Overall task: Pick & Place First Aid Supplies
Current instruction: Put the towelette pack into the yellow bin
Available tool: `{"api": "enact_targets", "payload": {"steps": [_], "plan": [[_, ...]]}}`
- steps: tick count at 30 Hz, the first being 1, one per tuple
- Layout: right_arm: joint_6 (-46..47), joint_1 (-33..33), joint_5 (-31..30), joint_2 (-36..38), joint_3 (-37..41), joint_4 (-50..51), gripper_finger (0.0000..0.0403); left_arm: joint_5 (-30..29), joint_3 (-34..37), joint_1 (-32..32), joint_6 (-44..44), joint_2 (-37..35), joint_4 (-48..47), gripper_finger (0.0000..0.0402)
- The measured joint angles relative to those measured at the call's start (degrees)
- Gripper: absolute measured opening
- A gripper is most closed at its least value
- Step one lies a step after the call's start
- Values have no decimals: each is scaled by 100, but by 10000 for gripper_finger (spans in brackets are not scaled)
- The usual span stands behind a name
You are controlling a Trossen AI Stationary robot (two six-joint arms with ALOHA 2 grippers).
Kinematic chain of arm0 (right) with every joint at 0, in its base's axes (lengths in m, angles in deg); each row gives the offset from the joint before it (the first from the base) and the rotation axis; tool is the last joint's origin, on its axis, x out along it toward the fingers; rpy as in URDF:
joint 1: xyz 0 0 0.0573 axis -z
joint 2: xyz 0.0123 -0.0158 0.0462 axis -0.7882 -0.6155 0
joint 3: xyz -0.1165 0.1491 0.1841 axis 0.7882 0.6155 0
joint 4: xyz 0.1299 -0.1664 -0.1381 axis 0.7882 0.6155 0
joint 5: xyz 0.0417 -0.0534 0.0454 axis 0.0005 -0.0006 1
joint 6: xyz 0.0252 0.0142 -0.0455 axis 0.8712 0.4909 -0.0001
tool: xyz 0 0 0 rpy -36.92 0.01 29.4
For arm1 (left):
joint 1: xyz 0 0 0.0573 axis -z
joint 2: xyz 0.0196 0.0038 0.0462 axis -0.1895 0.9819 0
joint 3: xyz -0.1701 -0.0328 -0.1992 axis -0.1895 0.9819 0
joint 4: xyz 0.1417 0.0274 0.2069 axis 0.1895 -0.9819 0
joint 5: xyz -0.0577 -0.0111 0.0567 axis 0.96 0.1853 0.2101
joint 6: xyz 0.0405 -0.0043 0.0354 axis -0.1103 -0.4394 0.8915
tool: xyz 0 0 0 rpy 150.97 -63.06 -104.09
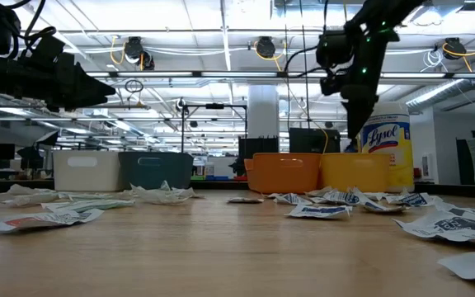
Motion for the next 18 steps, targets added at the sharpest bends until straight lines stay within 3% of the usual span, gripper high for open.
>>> {"api": "enact_targets", "payload": {"steps": [10,18], "plan": [[1013,-92,-16,692,0,1027,187,0,0,1,1,1,2,296],[1968,-1516,-15,774,0,1427,187,0,0,-1,1,2,1,296]]}}
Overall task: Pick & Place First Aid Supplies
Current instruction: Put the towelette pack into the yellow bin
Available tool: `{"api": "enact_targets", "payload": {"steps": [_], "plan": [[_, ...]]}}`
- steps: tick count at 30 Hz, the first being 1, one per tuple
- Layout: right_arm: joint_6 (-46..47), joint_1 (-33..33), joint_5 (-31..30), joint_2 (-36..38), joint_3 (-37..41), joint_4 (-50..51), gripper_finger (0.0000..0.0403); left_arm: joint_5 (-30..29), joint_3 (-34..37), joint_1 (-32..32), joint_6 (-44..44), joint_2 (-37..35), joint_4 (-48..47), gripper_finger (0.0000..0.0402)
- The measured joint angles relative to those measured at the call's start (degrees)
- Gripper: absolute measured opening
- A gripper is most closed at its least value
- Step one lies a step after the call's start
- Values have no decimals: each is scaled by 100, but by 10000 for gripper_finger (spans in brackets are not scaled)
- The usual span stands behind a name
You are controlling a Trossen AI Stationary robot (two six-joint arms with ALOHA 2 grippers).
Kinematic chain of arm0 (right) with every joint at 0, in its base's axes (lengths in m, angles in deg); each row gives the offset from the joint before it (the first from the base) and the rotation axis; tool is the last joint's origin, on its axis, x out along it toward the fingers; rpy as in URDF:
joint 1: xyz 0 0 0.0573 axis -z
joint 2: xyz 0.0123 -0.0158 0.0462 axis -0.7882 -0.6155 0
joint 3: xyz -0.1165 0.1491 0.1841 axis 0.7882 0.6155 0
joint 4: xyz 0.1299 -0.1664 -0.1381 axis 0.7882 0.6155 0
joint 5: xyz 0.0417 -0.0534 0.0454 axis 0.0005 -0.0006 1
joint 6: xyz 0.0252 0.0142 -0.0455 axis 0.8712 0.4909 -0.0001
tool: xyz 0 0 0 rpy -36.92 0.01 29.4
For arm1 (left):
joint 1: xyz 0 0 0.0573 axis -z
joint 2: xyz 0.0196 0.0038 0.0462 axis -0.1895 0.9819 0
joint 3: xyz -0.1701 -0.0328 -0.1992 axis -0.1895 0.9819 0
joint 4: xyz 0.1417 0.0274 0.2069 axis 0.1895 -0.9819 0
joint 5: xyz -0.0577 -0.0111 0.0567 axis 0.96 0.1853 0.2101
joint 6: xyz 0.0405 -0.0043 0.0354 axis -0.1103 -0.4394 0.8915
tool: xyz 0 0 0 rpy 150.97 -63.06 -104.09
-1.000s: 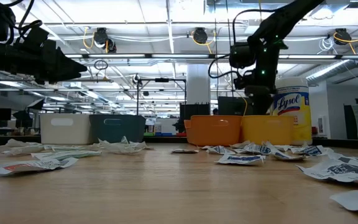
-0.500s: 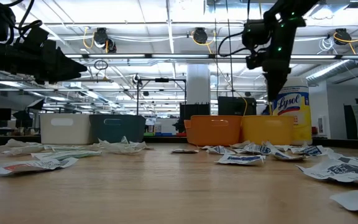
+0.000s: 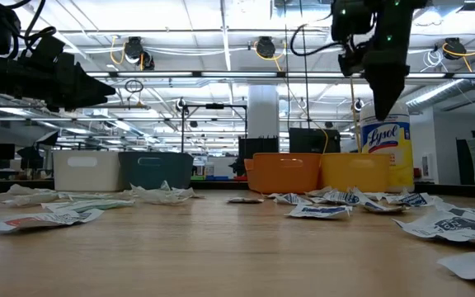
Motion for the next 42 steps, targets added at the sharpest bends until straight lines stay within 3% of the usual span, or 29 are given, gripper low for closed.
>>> {"api": "enact_targets", "payload": {"steps": [15,23,33,42], "plan": [[3461,-3663,-4,-11,0,472,187,0,1,2,-2,-1,-1,296],[5085,-5416,14,-491,0,467,187,0,1,2,-2,-1,0,296],[6313,-6727,478,-1148,0,101,187,0,-1,0,-1,1,-1,296],[6786,-7227,751,-1589,0,-918,187,1,-1,1,-1,0,-1,296]]}}
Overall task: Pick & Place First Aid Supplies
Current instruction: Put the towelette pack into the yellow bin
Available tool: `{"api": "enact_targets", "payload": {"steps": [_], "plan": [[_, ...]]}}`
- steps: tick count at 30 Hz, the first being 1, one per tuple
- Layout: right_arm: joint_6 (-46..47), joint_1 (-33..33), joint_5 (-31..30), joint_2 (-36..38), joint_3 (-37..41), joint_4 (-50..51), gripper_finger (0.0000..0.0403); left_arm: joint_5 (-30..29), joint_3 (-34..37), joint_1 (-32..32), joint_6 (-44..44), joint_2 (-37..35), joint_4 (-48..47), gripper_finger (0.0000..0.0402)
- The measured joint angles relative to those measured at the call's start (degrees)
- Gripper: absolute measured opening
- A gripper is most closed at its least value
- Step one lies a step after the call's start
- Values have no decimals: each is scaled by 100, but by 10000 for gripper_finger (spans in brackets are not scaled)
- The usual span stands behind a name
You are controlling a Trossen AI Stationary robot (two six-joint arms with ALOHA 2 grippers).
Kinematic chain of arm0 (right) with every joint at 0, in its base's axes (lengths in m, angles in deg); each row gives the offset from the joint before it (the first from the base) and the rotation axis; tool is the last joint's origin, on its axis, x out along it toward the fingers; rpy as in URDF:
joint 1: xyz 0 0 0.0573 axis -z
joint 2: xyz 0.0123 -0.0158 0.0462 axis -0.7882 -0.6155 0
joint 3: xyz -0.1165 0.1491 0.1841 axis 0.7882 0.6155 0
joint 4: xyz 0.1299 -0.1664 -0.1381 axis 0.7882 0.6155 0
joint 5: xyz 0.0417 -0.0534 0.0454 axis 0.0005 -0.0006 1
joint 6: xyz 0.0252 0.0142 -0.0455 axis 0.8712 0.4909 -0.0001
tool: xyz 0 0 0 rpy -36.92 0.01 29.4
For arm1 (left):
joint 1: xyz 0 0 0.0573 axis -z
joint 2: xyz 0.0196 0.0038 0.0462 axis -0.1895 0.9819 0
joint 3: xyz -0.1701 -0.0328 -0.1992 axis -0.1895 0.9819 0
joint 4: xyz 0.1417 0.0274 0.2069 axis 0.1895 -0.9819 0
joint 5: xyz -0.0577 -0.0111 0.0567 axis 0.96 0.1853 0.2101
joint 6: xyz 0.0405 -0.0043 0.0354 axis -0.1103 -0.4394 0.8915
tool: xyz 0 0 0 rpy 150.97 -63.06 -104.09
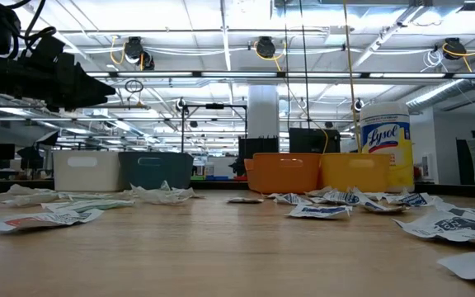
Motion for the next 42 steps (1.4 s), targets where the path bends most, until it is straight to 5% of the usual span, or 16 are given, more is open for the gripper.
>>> {"api": "enact_targets", "payload": {"steps": [23,28,34,42], "plan": [[97,-221,14,-1557,-2,-1109,185,0,0,-1,1,-1,0,296],[80,-221,7,-1594,-7,-1140,136,1,1,-1,0,-1,0,296],[-9,-214,-10,-1596,-7,-1149,22,-1,2,-1,2,0,0,296],[-650,110,9,-1359,2,-993,4,1,0,-1,2,-2,0,296]]}}
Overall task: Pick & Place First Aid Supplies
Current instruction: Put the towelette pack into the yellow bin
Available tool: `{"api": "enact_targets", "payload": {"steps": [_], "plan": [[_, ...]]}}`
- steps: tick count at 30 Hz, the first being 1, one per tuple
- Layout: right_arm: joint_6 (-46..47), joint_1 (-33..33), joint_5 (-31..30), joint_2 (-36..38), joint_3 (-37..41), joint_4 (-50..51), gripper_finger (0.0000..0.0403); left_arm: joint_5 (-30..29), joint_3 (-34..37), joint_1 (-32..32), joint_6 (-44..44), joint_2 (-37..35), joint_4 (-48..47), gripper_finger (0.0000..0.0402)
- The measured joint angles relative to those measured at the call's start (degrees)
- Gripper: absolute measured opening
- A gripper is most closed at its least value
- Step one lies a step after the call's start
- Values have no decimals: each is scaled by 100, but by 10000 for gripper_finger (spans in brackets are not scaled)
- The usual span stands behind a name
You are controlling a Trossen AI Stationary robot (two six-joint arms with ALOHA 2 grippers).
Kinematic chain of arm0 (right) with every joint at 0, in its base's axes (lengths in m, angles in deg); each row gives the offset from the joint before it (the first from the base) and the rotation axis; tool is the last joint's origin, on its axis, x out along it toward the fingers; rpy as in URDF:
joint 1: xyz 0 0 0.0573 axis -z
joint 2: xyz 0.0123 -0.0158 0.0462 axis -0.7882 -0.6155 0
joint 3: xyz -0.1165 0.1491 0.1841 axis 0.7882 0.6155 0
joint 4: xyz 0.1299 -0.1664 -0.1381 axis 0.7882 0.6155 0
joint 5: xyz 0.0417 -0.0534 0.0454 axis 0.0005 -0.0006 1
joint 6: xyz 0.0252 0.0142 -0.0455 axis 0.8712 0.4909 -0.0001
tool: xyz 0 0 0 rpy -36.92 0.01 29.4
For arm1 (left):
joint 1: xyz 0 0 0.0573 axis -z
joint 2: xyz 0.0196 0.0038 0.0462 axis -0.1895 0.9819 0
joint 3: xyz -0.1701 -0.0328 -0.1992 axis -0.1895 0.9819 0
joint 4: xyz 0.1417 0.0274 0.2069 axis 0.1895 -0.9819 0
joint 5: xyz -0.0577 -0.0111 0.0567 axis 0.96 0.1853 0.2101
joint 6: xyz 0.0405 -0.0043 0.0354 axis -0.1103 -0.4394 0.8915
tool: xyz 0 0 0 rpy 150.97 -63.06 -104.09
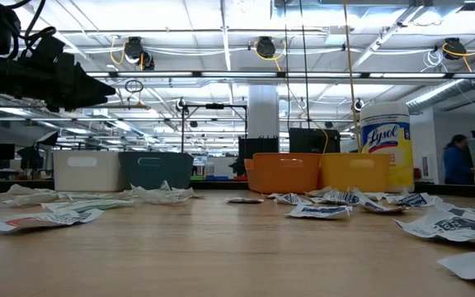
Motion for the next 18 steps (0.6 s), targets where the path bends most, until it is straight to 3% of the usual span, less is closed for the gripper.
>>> {"api": "enact_targets", "payload": {"steps": [18], "plan": [[-2738,1706,138,1569,-2,1676,1,-2,0,0,-2,0,0,296]]}}
